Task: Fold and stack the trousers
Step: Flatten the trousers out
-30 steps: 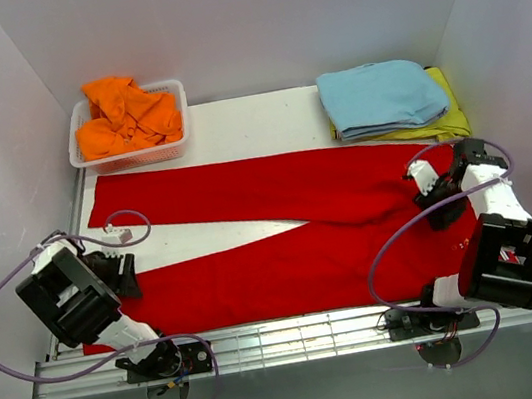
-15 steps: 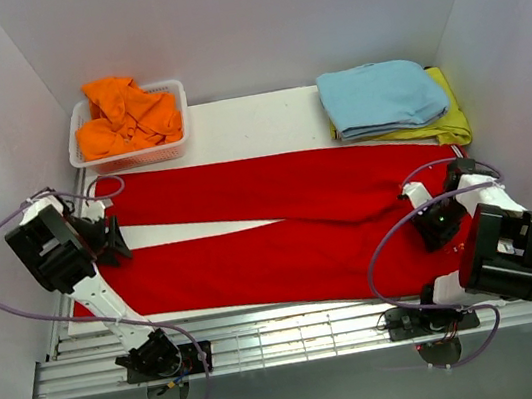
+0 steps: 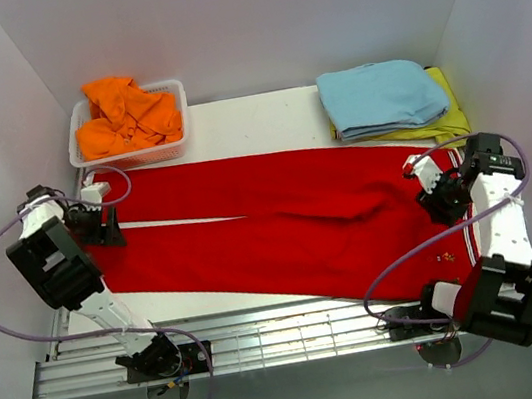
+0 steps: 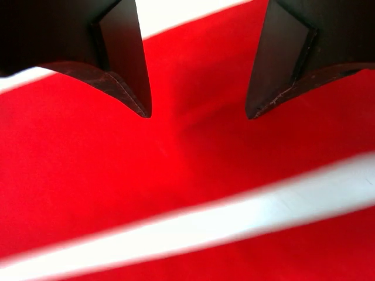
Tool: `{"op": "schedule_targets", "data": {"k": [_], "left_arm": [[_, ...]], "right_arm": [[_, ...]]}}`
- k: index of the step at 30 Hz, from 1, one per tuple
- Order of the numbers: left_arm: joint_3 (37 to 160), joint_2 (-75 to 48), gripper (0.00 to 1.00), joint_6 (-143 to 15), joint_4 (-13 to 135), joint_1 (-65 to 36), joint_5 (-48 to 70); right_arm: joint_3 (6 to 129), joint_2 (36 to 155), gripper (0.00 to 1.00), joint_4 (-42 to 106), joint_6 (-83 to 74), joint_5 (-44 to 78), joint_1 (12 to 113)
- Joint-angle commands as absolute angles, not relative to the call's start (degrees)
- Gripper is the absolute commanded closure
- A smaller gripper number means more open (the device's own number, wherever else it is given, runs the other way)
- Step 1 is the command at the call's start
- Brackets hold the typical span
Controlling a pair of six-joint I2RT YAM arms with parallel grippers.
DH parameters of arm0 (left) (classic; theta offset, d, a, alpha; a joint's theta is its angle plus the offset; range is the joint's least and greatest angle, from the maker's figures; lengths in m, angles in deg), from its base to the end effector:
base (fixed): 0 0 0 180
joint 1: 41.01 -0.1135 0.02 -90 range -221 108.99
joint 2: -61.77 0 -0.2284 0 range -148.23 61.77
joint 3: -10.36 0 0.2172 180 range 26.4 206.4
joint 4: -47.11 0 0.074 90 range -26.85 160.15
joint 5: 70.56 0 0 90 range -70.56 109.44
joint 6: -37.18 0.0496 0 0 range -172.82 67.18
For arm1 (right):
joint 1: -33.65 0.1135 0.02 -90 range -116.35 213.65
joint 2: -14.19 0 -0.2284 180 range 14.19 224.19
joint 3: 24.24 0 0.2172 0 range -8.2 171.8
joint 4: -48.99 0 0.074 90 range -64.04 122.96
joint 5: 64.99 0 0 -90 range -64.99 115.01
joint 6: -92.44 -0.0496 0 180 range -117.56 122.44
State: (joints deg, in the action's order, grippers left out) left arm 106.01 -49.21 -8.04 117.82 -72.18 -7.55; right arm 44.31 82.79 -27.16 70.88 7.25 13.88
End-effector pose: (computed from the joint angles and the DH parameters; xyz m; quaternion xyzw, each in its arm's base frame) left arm 0.2850 0.1461 0.1514 0.1232 0.9640 -0.1632 0.1700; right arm 0.1771 -0.0476 0.2082 -0.4211 0.8861 0.0274 0.1919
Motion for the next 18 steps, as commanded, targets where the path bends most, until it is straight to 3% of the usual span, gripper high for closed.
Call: {"op": "schedule_targets", "data": {"k": [1, 8, 10, 18], "left_arm": [[104.53, -39.05, 0.23, 5.79, 121.92, -75.01, -13.95], [106.47, -37.20, 0.22, 17.14, 131.96, -80.99, -16.69], [105.94, -37.11, 0.22, 17.41, 132.23, -81.26, -16.51], [104.53, -38.16, 0.22, 14.86, 132.32, -81.35, -19.85]], "right_arm": [[46.30, 76.97, 0.54, -35.50, 87.05, 9.44, 12.12], [28.48, 63.68, 0.55, -37.88, 108.66, 21.31, 3.43], [25.74, 61.48, 0.50, -37.97, 112.28, 24.47, 0.09], [16.68, 69.35, 0.54, -17.02, 113.10, 28.08, -2.74]]}}
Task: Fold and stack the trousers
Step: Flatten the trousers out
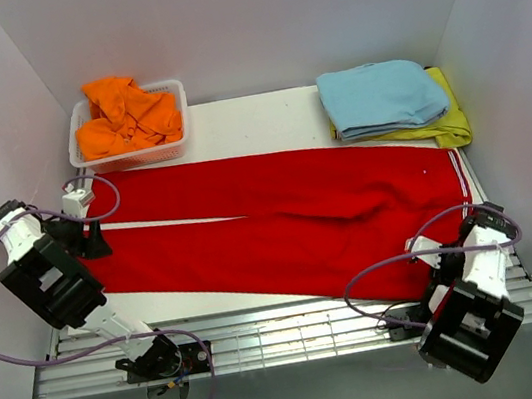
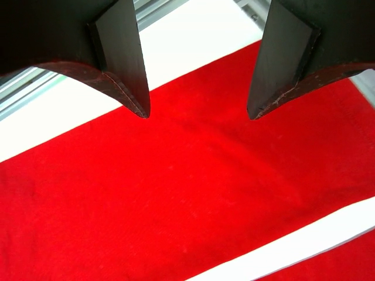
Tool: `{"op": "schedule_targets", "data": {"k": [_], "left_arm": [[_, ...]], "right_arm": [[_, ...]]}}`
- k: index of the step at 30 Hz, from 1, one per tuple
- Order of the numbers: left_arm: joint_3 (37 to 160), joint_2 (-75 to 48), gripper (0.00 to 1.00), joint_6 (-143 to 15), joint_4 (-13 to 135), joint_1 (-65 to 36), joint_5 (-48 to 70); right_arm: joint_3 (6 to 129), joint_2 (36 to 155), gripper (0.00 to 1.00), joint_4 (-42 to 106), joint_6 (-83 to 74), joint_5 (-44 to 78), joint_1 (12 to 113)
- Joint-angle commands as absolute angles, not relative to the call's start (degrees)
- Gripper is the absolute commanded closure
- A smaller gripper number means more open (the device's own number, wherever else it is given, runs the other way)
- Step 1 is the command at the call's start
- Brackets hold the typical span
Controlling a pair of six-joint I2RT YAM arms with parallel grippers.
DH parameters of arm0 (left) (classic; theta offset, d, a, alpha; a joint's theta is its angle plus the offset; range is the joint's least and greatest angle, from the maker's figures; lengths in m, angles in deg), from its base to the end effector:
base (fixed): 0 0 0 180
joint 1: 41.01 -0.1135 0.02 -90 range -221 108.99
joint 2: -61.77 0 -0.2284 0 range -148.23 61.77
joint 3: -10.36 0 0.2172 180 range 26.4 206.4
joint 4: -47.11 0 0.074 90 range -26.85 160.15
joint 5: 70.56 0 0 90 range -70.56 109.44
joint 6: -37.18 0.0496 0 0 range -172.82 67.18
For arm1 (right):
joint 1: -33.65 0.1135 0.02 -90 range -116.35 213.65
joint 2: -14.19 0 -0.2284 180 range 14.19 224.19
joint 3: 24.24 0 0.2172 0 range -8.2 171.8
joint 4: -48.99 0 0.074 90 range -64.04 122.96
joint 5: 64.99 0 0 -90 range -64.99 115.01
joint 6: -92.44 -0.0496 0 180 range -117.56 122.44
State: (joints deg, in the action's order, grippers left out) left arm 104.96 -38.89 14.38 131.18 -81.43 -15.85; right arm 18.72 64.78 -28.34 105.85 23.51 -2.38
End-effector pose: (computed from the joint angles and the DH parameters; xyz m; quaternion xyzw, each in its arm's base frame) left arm 0.2302 0.1584 0.2005 0.2203 0.9271 -0.1799 0.2440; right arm 0.0825 -0.0584 0.1380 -0.5546 0.8309 -0.0367 0.0275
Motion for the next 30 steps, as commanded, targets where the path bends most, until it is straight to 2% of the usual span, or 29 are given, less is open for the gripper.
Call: {"op": "schedule_targets", "data": {"k": [1, 5, 9, 11, 16, 20, 26, 30], "left_arm": [[104.45, -38.34, 0.22, 14.43, 131.97, -81.26, -19.85], [104.62, -39.13, 0.22, 11.71, 130.82, -81.26, -20.29], [105.76, -40.01, 0.22, 10.12, 130.82, -81.26, -21.69], [106.55, -40.62, 0.22, 9.33, 130.56, -81.26, -21.87], [108.48, -42.64, 0.23, 7.39, 130.56, -81.26, -22.31], [114.98, -45.44, 0.23, 3.09, 131.35, -81.26, -23.71], [130.62, -54.58, 0.27, -9.81, 128.36, -80.03, -27.67], [131.79, -59.95, 0.31, -14.31, 122.58, -74.07, -22.51]], "right_arm": [[16.24, 71.12, 0.54, -14.79, 111.79, 28.17, -2.74], [19.90, 81.23, 0.54, -4.68, 107.84, 27.12, -2.47], [31.85, 92.73, 0.52, -6.06, 102.55, 25.19, -2.30], [38.78, 94.34, 0.52, -10.44, 102.11, 22.29, -2.30], [46.63, 94.00, 0.51, -20.55, 104.21, 16.23, -2.12], [55.50, 92.15, 0.51, -34.07, 104.13, 7.80, -1.77], [69.22, 98.20, 0.52, -33.85, 85.79, -1.18, 2.97], [69.85, 105.05, 0.54, -26.39, 74.00, 0.65, 9.11]]}}
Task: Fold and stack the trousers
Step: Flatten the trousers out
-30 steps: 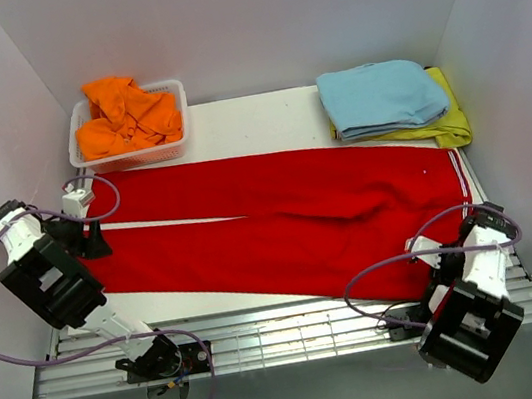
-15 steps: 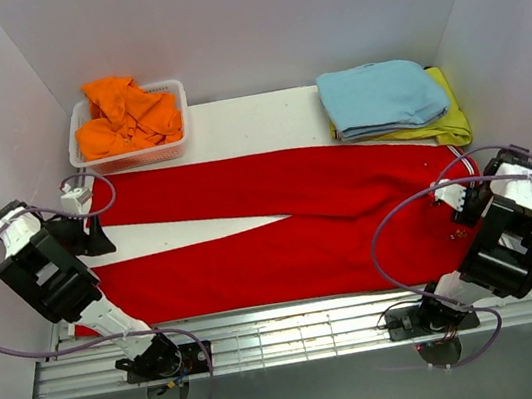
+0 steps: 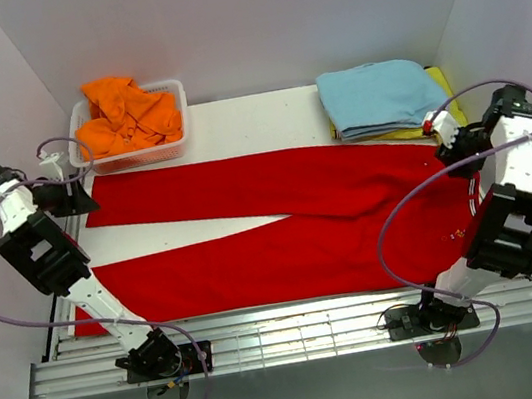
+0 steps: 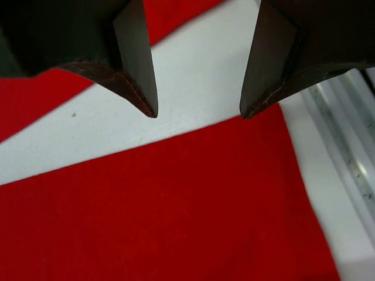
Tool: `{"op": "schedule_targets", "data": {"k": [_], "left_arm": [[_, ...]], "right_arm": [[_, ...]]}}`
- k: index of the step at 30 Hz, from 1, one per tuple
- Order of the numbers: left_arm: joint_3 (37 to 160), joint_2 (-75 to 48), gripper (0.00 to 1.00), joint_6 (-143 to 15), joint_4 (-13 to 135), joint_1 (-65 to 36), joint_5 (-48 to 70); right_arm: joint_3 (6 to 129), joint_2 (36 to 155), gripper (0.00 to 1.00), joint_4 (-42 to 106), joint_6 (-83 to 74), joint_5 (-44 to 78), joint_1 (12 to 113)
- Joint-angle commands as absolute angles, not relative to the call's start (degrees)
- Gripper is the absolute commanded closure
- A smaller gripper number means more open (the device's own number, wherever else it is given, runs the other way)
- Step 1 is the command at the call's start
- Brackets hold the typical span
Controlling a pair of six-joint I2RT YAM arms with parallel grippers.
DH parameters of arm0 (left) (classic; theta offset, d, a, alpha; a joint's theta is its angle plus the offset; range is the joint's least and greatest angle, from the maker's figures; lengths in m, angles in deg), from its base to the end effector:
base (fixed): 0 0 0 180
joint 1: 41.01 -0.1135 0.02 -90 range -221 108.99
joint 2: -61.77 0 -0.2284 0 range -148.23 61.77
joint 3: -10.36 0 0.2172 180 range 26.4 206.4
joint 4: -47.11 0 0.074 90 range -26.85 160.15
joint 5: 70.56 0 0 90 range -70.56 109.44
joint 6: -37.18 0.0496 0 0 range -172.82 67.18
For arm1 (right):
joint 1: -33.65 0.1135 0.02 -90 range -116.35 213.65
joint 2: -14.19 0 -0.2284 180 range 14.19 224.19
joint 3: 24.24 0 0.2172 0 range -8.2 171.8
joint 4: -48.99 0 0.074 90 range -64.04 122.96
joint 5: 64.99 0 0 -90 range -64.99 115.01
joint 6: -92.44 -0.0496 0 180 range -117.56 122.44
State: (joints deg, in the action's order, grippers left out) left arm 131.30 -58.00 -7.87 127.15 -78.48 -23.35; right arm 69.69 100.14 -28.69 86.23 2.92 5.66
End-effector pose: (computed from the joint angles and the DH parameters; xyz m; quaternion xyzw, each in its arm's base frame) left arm 0.3156 0.1995 0.2079 0.0957 0.9224 -0.2137 0.3071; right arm 0.2389 -0.1058 0.2590 -0.4819 0.8380 -0.0375 0.2531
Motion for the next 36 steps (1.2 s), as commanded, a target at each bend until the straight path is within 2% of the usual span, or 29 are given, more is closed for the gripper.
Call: {"op": "schedule_targets", "data": {"k": [1, 4, 10, 14, 19, 21, 24, 25, 27, 31, 36], "left_arm": [[131.17, -60.31, 0.32, -15.36, 118.64, -73.10, -21.18], [129.85, -62.84, 0.33, -19.14, 112.74, -69.66, -16.27], [126.26, -65.85, 0.41, -20.22, 111.31, -68.34, -10.64], [116.33, -59.81, 0.50, -15.39, 112.36, -68.86, -4.58], [106.13, -53.82, 0.62, -9.05, 117.18, -70.45, -2.54], [105.59, -51.54, 0.60, -7.47, 117.99, -70.80, -2.63], [109.61, -50.64, 0.42, -8.34, 117.99, -71.33, -5.59], [111.37, -50.99, 0.39, -8.87, 118.42, -71.41, -6.57], [117.08, -51.61, 0.34, -9.92, 119.30, -71.42, -9.55], [125.17, -53.10, 0.32, -13.78, 119.31, -71.42, -16.94], [131.24, -55.74, 0.30, -18.18, 116.94, -71.42, -17.39]], "right_arm": [[69.67, 106.02, 0.55, -23.67, 72.41, 1.01, 9.91], [69.15, 109.80, 0.56, -19.62, 67.49, 3.03, 12.38], [62.92, 112.89, 0.58, -12.76, 66.42, 7.60, 14.84], [57.38, 111.75, 0.59, -12.22, 70.54, 9.89, 15.37], [54.38, 109.03, 0.61, -13.00, 74.68, 12.44, 15.28], [57.44, 108.32, 0.58, -14.76, 74.95, 10.26, 15.28], [66.75, 108.06, 0.46, -17.84, 69.08, 4.30, 14.67], [69.56, 108.23, 0.41, -18.11, 66.80, 2.53, 14.23], [77.27, 109.28, 0.38, -17.58, 58.74, -2.64, 12.57], [83.99, 113.49, 0.33, -13.20, 43.33, -3.30, 11.42], [89.87, 123.76, 0.33, -10.73, 31.19, 4.24, 10.71]]}}
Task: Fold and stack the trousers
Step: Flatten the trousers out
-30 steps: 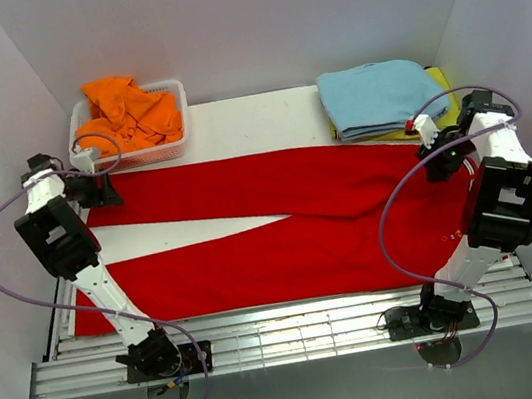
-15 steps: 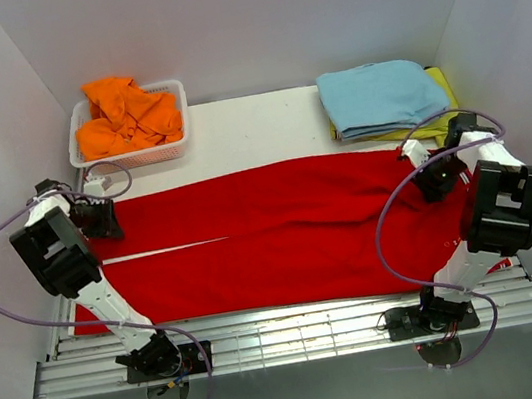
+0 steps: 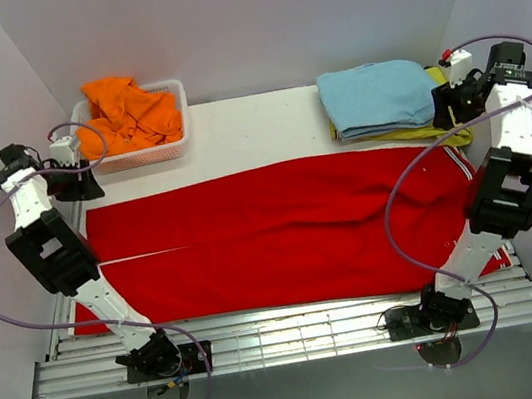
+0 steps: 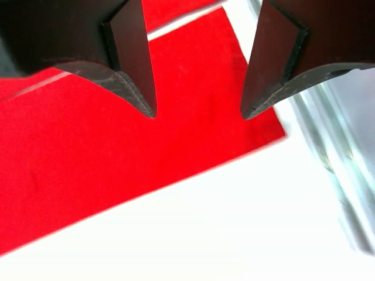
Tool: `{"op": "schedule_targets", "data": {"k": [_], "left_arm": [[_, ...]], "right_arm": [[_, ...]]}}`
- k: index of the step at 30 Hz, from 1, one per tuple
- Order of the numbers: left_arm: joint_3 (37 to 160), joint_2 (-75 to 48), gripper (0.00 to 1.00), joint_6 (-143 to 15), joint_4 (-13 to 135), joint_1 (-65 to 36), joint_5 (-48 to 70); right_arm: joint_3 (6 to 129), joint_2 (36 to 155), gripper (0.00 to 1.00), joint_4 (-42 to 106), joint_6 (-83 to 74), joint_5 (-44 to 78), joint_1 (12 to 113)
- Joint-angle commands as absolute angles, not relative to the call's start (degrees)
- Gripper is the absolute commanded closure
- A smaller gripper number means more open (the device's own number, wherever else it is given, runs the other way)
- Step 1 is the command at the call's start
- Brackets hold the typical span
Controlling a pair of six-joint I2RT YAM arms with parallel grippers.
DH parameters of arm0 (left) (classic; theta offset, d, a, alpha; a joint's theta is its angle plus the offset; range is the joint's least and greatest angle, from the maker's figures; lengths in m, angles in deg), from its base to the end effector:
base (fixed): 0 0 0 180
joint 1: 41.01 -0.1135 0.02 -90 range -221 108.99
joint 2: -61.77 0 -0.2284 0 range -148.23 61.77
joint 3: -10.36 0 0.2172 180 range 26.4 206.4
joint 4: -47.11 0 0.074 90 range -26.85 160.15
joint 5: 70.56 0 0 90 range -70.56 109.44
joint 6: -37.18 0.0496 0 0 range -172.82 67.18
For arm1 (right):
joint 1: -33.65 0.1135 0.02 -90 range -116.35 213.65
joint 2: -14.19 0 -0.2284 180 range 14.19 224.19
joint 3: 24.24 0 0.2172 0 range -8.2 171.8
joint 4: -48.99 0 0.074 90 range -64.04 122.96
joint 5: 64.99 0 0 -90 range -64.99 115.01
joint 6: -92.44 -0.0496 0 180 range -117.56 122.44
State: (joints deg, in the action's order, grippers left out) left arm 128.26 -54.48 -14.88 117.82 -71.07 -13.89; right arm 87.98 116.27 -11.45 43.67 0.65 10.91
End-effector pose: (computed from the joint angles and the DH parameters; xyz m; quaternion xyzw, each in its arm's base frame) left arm 0.3420 0.1664 0.2168 0.1167 0.9362 -0.1364 0.3020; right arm 0.3378 -0.1194 0.2834 -0.2184 0.8960 -0.0075 0.3866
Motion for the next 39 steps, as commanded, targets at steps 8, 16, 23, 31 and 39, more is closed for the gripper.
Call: {"op": "schedule_targets", "data": {"k": [8, 16, 23, 31, 39], "left_arm": [[130.20, -56.09, 0.26, -19.50, 114.56, -71.77, -16.07], [126.33, -55.04, 0.25, -19.51, 112.19, -72.03, -15.64], [127.30, -57.14, 0.25, -20.56, 111.57, -73.96, -15.37], [126.95, -57.67, 0.25, -21.00, 111.14, -75.02, -15.02], [128.62, -58.91, 0.27, -21.70, 110.78, -75.37, -15.10]], "right_arm": [[92.88, 132.31, 0.31, -9.50, 23.80, 7.16, 8.60], [89.18, 136.88, 0.23, -2.73, 19.76, 4.89, 8.51], [94.19, 143.64, 0.28, -4.66, 16.24, -1.00, 8.60], [93.40, 141.20, 0.69, -3.61, 17.46, -6.36, 9.04], [90.51, 130.39, 0.92, -1.85, 23.70, -7.51, 9.04]]}}
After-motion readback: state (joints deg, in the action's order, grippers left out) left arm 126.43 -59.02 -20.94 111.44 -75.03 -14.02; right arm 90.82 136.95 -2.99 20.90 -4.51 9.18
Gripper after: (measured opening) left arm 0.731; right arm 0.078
